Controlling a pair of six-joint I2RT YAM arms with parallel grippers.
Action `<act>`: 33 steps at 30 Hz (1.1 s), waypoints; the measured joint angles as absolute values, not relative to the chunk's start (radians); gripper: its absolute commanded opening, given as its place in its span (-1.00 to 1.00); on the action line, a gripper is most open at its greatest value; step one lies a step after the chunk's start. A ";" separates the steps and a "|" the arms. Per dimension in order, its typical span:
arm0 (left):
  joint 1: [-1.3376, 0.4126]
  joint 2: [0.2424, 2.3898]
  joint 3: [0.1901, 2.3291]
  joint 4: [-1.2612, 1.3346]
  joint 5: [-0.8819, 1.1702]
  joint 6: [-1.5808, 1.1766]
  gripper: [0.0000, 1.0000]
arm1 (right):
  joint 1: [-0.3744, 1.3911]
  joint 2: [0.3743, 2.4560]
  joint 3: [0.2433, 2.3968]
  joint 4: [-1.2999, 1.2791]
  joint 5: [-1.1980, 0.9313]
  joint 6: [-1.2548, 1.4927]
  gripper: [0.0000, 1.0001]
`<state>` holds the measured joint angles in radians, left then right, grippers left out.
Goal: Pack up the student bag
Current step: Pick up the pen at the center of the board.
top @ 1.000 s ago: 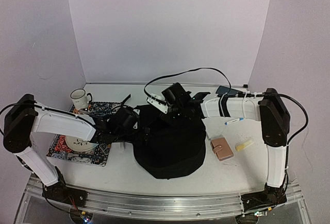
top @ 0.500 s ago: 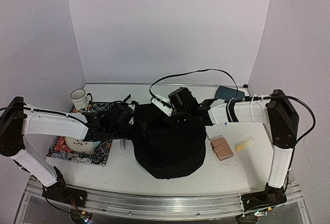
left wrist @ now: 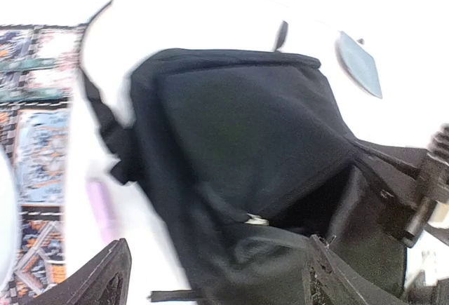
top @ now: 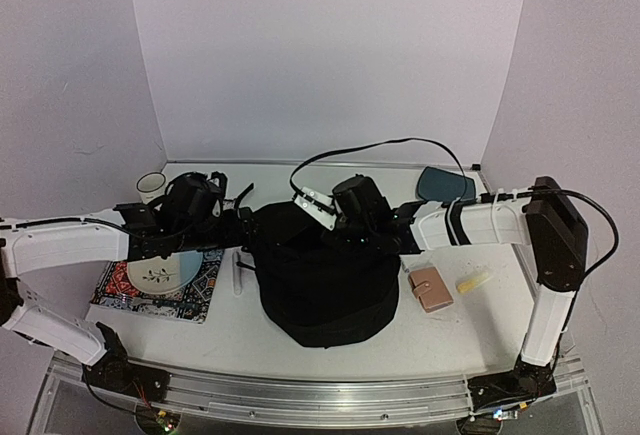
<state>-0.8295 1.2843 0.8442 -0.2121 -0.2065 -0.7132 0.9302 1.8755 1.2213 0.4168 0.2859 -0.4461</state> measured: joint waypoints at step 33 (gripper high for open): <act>-0.749 1.666 0.816 -0.322 -0.251 -0.733 -0.69 | 0.944 1.876 1.222 0.435 0.296 -0.445 -1.00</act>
<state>-0.7493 1.6659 0.8157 -0.3219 -0.2508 -0.7333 0.9436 1.8755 1.2217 0.4348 0.2961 -0.4450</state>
